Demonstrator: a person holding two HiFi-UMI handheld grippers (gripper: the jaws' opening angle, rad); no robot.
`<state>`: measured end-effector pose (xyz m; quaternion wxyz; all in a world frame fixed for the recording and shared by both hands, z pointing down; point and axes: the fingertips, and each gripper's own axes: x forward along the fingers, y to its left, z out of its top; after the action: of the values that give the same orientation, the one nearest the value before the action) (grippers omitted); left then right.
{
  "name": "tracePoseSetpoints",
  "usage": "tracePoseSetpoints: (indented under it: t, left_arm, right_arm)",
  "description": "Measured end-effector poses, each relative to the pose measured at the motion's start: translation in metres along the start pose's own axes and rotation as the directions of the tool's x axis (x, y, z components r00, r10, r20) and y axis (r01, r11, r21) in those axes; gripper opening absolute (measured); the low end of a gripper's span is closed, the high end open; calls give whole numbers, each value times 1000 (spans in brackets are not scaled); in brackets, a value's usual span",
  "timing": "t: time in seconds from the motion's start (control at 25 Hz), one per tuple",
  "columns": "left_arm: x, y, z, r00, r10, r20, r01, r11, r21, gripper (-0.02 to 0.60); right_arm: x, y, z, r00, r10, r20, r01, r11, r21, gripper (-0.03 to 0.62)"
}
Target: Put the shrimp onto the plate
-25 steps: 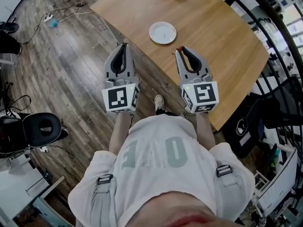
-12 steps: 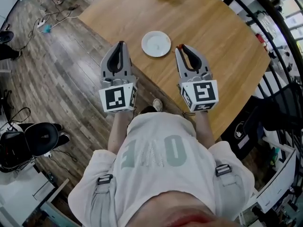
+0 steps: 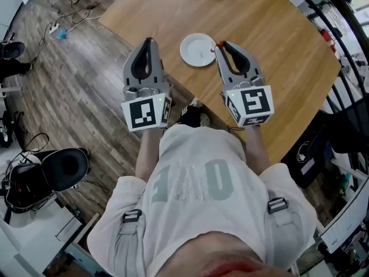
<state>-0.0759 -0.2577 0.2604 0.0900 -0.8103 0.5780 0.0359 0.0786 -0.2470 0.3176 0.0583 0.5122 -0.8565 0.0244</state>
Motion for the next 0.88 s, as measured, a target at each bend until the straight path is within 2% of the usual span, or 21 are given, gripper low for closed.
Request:
tracePoseSetpoints:
  t: [0.28, 0.48, 0.68, 0.88]
  left_arm:
    - [30, -1, 0, 999, -37, 20, 38, 999, -20, 10]
    - [47, 1, 4, 997, -50, 53, 51, 999, -18, 11]
    - [56, 0, -3, 997, -66, 33, 66, 998, -7, 9]
    - [59, 4, -23, 998, -58, -14, 58, 998, -20, 10]
  right_arm:
    - [12, -13, 11, 1000, -26, -14, 26, 1000, -11, 65]
    - [22, -19, 28, 999, -35, 23, 36, 999, -13, 64]
    - [39, -20, 17, 999, -34, -19, 33, 999, -24, 64]
    - [57, -13, 0, 997, 23, -68, -25, 1000, -17, 64]
